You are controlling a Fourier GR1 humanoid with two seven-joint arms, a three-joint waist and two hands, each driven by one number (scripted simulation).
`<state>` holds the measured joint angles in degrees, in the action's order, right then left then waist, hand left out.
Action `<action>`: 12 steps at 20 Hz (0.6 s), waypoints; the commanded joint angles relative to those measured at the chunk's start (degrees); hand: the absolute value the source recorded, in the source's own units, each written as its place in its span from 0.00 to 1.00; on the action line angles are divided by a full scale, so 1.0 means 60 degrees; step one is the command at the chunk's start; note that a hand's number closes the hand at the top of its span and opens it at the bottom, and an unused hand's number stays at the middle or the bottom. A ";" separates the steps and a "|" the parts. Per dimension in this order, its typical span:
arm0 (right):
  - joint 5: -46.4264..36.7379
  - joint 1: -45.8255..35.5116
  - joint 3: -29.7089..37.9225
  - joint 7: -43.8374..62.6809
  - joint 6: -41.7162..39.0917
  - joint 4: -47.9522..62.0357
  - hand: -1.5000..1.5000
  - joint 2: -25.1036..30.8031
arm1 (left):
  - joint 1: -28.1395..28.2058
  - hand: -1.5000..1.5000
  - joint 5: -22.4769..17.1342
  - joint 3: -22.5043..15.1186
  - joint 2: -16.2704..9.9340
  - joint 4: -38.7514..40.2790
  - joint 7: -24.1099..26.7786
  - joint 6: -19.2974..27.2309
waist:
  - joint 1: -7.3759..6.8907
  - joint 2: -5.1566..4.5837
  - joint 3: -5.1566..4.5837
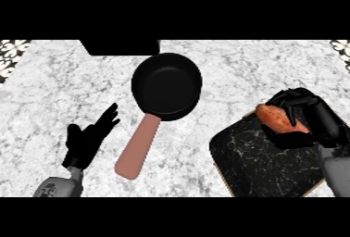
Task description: Pick the sweet potato from the tray and place it in the pot
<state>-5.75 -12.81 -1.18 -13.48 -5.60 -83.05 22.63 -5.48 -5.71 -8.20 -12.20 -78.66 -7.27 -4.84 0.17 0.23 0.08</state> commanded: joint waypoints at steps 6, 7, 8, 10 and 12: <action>-0.1711 -0.1586 -0.0682 0.2931 0.0473 -0.1715 1.00 -0.0101 | 0.0011 0.50 0.0111 0.0099 0.0193 -0.0321 -0.0531 0.0049 | -0.0062 -0.0023 -0.0018; -0.1482 -0.2233 -0.0614 0.3612 0.0220 -0.1855 1.00 -0.0138 | -0.0001 0.50 0.0128 -0.0055 0.0264 -0.0523 -0.0879 0.0051 | -0.0079 -0.0020 -0.0018; -0.1787 -0.2357 -0.0766 0.3998 0.0150 -0.1999 1.00 -0.0027 | 0.0106 0.50 0.0391 -0.0066 0.0468 0.0200 0.0009 0.0182 | -0.0052 -0.0028 -0.0023; -0.1894 -0.3263 -0.0863 0.4925 -0.0062 -0.2129 1.00 -0.0124 | -0.0243 0.50 0.0248 0.0160 0.0325 0.0603 0.0078 -0.0110 | -0.0045 -0.0033 -0.0026; -0.2241 -0.3961 -0.1152 0.5329 -0.0036 -0.1796 1.00 -0.0545 | 0.0111 0.50 0.0217 0.0119 0.0131 0.0044 -0.0187 -0.0305 | -0.0113 -0.0030 -0.0022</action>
<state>-16.53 -29.64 -6.00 10.90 -4.82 -92.97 21.12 -5.67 -4.43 -7.69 -10.74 -78.85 -7.68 -5.32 -0.31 0.20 0.10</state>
